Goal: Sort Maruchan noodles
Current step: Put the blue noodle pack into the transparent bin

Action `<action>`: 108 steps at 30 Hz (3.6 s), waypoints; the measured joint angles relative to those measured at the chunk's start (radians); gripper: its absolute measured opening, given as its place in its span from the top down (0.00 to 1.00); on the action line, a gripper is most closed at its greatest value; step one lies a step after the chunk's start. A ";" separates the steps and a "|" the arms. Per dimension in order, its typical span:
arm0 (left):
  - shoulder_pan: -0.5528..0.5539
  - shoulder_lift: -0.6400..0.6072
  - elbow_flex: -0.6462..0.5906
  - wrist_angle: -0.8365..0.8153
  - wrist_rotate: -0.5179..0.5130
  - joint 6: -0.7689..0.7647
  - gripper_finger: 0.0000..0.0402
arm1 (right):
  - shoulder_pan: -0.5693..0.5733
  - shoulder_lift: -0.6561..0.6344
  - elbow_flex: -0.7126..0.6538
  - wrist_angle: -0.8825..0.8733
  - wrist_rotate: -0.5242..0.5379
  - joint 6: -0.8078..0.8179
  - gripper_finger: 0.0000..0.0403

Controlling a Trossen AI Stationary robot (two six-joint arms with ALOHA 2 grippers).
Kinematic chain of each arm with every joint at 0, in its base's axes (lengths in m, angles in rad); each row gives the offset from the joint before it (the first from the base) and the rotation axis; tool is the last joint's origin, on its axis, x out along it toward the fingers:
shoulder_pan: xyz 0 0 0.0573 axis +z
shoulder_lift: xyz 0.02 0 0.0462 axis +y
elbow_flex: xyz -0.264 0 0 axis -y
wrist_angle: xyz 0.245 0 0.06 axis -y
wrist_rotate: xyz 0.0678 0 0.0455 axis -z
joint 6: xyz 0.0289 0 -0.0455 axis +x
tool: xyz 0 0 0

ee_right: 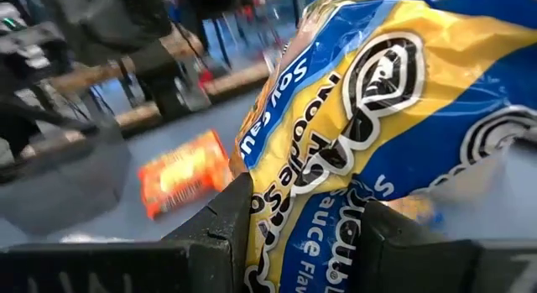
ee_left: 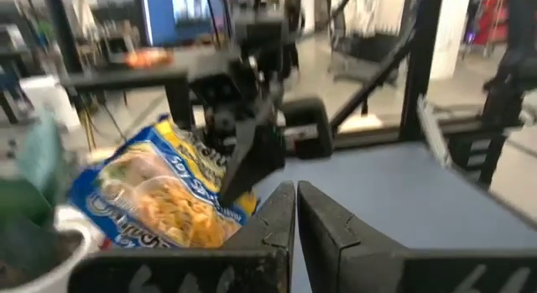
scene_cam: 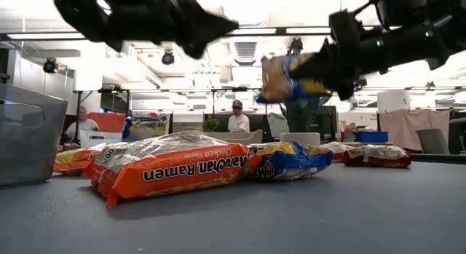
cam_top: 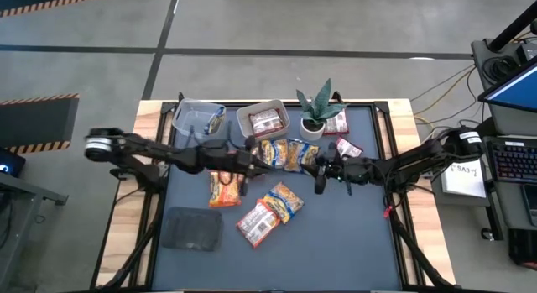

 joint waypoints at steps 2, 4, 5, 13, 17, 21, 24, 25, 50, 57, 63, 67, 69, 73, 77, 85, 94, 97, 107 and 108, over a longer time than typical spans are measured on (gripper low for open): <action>0.000 -0.058 -0.023 0.001 0.000 -0.003 1.00 | 0.000 0.009 0.000 0.058 -0.005 -0.057 0.72; 0.000 -0.109 -0.047 0.000 -0.002 -0.012 1.00 | 0.000 0.025 0.000 0.109 -0.024 -0.105 0.72; 0.000 -0.130 -0.054 -0.001 -0.012 -0.020 1.00 | 0.000 0.031 0.000 0.130 -0.025 -0.127 0.72; 0.002 -0.179 -0.088 0.001 -0.097 -0.154 0.90 | 0.034 0.125 0.077 0.146 -0.127 -0.246 0.72; 0.002 -0.151 -0.103 -0.001 -0.097 -0.206 0.76 | 0.061 0.175 0.139 0.145 -0.125 -0.347 0.72; 0.002 -0.116 -0.109 0.003 -0.103 -0.240 0.59 | 0.068 0.202 0.190 0.136 -0.123 -0.407 0.72; 0.000 -0.087 -0.111 0.000 -0.096 -0.238 0.48 | 0.068 0.212 0.222 0.101 -0.124 -0.437 0.72; -0.002 -0.078 -0.111 0.001 -0.096 -0.236 0.45 | 0.068 0.215 0.228 0.095 -0.124 -0.445 0.72; -0.003 0.094 -0.100 0.167 0.037 -0.271 0.74 | 0.067 0.284 0.266 0.092 -0.123 -0.470 0.72; 0.000 0.078 -0.099 0.145 0.161 -0.283 0.67 | 0.070 0.284 0.267 0.094 -0.155 -0.462 0.76; 0.005 0.075 -0.099 0.128 0.184 -0.278 0.43 | 0.069 0.283 0.266 0.086 -0.137 -0.449 0.77; 0.008 0.039 -0.099 0.050 0.201 -0.229 0.31 | 0.068 0.283 0.266 0.068 -0.131 -0.440 0.77; 0.010 0.012 -0.099 0.013 0.202 -0.213 0.28 | 0.068 0.283 0.266 0.066 -0.121 -0.435 0.77; 0.010 -0.004 -0.099 0.017 0.175 -0.210 0.26 | 0.067 0.283 0.266 0.073 -0.093 -0.431 0.77; 0.008 0.034 -0.098 0.067 0.056 -0.232 0.28 | 0.062 0.284 0.264 0.071 -0.076 -0.426 0.77; 0.008 0.125 -0.098 0.255 0.066 -0.262 0.32 | 0.061 0.284 0.264 0.075 -0.087 -0.390 0.77; 0.008 0.162 -0.091 0.291 0.020 -0.283 0.43 | 0.061 0.284 0.264 0.065 -0.090 -0.396 0.75; 0.009 0.183 -0.073 0.290 0.018 -0.283 0.49 | 0.062 0.284 0.264 0.065 -0.092 -0.402 0.75; 0.009 0.215 -0.032 0.272 0.021 -0.284 0.75 | 0.063 0.284 0.264 0.066 -0.098 -0.399 0.74; 0.009 0.215 -0.032 0.272 0.023 -0.284 0.77 | 0.063 0.284 0.264 0.066 -0.098 -0.400 0.74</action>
